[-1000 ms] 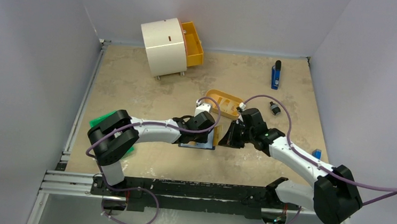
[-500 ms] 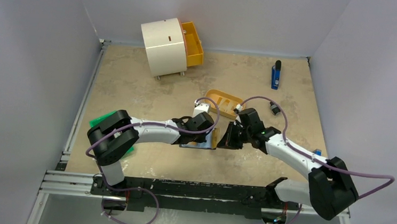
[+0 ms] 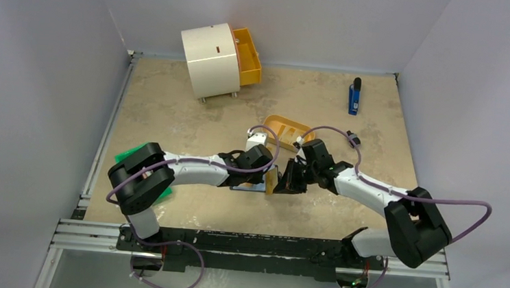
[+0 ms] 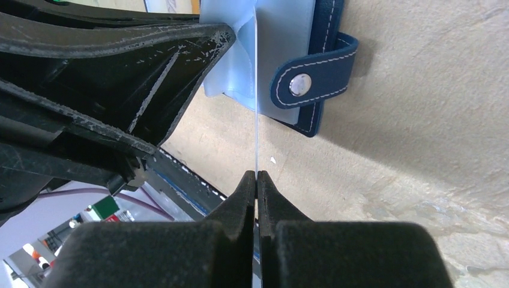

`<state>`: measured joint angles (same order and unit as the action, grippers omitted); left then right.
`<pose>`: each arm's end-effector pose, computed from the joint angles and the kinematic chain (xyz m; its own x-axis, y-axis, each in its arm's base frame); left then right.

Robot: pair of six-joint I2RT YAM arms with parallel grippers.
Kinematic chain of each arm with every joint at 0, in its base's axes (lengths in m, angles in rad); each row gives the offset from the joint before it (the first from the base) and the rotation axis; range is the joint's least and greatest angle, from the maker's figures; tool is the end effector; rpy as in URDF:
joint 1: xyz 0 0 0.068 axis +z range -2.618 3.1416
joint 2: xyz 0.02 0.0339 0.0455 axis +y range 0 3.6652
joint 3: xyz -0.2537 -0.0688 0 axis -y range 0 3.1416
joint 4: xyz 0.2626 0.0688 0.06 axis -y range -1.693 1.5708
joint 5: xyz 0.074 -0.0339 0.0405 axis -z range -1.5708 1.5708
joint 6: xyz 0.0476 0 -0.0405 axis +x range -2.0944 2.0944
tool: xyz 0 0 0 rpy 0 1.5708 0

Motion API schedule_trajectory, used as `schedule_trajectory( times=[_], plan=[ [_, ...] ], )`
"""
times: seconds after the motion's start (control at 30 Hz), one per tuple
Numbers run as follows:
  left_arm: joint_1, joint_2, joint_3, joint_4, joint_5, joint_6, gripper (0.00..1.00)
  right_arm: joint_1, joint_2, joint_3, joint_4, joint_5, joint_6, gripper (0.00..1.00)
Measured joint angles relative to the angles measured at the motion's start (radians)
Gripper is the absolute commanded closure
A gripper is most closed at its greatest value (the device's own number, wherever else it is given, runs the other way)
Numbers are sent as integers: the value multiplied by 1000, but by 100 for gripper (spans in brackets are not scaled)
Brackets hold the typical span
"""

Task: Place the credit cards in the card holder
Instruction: Turn over the card slot in the card holder.

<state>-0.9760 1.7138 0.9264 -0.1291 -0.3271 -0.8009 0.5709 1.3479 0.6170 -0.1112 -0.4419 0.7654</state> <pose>0.2124 -0.2867 0.1264 -0.7940 -0.0398 -0.6067 0.1505 0.9539 -0.2595 0.2224 0.1670 0.1430 -0.9571 0.1296 -0.2591 -0.0901 0.7168 0.6914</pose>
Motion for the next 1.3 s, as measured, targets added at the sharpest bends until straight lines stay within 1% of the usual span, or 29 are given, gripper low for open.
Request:
schedule_trajectory(
  times=[0.27, 0.7, 0.97, 1.03, 1.07, 1.13, 1.23, 1.3],
  plan=[
    [0, -30, -5, -15, 0, -2, 88, 6, 40, 0, 49, -28, 1, 100],
    [0, -114, -5, -74, -23, -1, 82, 11, 51, 0, 129, -80, 7, 100],
    [0, -158, -5, -101, -68, 0, 82, 26, 99, 15, 151, -101, 8, 100],
    [0, -158, -5, -108, -76, 0, 79, 30, 109, 20, 156, -101, 8, 100],
    [0, -158, -5, -112, -81, 0, 76, 32, 113, 23, 156, -102, 8, 100],
    [0, -163, -5, -119, -92, 0, 74, 37, 124, 32, 157, -102, 8, 100],
    [2, -169, -5, -118, -102, 0, 75, 46, 143, 51, 158, -103, 6, 100],
    [9, -163, -4, -119, -100, 0, 77, 51, 150, 60, 160, -103, 5, 100]
  ],
)
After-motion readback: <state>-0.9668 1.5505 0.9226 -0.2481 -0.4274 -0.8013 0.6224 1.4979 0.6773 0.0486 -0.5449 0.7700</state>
